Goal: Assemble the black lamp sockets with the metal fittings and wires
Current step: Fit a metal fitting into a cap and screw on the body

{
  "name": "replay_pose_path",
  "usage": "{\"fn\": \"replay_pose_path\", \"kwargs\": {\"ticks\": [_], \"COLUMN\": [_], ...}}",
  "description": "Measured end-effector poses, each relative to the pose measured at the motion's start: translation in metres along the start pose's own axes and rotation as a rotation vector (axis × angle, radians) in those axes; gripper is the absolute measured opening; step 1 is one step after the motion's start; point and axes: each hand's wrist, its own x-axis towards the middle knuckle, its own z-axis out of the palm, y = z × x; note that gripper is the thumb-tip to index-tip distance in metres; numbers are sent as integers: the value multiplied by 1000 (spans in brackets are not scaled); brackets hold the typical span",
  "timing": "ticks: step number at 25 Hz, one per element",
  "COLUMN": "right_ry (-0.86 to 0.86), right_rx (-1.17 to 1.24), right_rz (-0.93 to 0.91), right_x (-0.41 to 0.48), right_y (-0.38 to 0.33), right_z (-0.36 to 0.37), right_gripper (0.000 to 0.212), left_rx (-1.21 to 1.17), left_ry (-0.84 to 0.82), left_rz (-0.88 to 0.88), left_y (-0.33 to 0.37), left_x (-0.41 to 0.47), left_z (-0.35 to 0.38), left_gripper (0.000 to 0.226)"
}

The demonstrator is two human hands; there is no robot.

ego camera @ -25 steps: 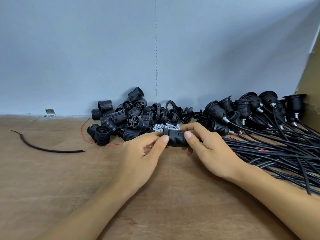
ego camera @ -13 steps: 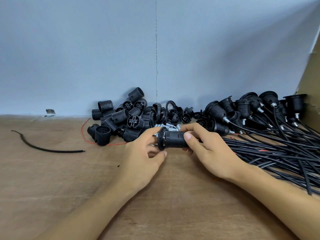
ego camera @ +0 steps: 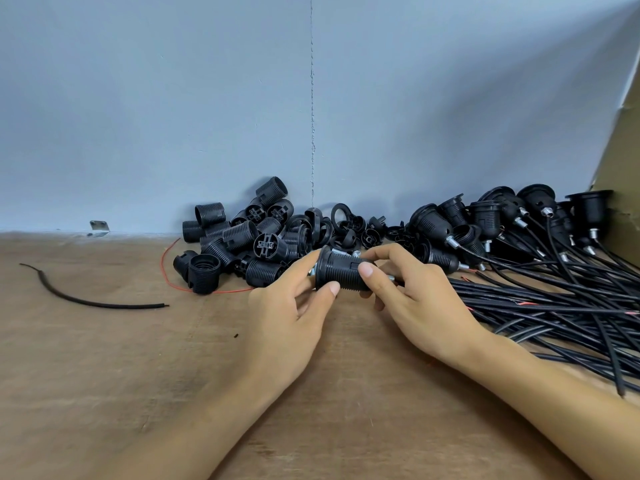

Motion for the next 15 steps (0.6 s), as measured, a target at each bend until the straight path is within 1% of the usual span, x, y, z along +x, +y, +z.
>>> {"fn": "replay_pose_path", "kwargs": {"ticks": [2,5,8,11,15], "right_ry": [10,-10,-78,-133,-141], "right_rx": [-10,40,47,-26,-109], "right_rz": [5,29,51,48,26], "right_x": [0,0,0,0,0], "right_y": [-2,-6,-6,-3,-3], "right_z": [2,2,-1,-4,-2], "right_gripper": [28,31,35,40,35], "left_rx": [7,-2,-5,-7,11], "left_ry": [28,55,55,52,66], "left_rz": [21,29,20,8,-18], "left_y": [1,-1,-6,-9,-10], "left_x": [0,1,2,1,1], "left_z": [1,0,1,1,0], "left_gripper": [50,53,46,43,36]}}
